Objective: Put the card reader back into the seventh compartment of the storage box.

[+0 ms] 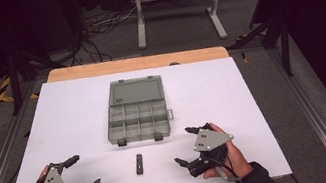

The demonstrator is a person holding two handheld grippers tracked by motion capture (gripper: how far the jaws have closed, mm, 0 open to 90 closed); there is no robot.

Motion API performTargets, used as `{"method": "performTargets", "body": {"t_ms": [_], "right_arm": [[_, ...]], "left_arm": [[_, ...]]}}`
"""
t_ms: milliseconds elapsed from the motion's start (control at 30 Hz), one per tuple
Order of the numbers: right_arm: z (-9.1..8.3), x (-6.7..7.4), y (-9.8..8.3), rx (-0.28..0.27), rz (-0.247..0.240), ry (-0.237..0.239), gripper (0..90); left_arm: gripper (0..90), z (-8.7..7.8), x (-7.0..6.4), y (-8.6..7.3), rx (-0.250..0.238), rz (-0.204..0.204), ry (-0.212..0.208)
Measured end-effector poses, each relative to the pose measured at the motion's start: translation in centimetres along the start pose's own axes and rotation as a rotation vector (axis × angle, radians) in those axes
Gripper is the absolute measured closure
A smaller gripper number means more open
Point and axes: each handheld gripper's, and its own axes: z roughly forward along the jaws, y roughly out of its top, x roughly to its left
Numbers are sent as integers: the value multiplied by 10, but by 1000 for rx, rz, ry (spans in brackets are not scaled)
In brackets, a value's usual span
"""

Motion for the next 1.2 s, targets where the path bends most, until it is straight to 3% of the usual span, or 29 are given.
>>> {"method": "performTargets", "body": {"t_ms": [433,1000,1200], "right_arm": [[49,11,19,87,-38,158,78],[98,31,33,150,-74,291,85],[115,38,35,204,-104,337,94]], "left_arm": [[69,2,-1,-1,5,3,-3],[70,1,-2,-4,19,5,-7],[71,1,-2,-4,24,11,-12]]}}
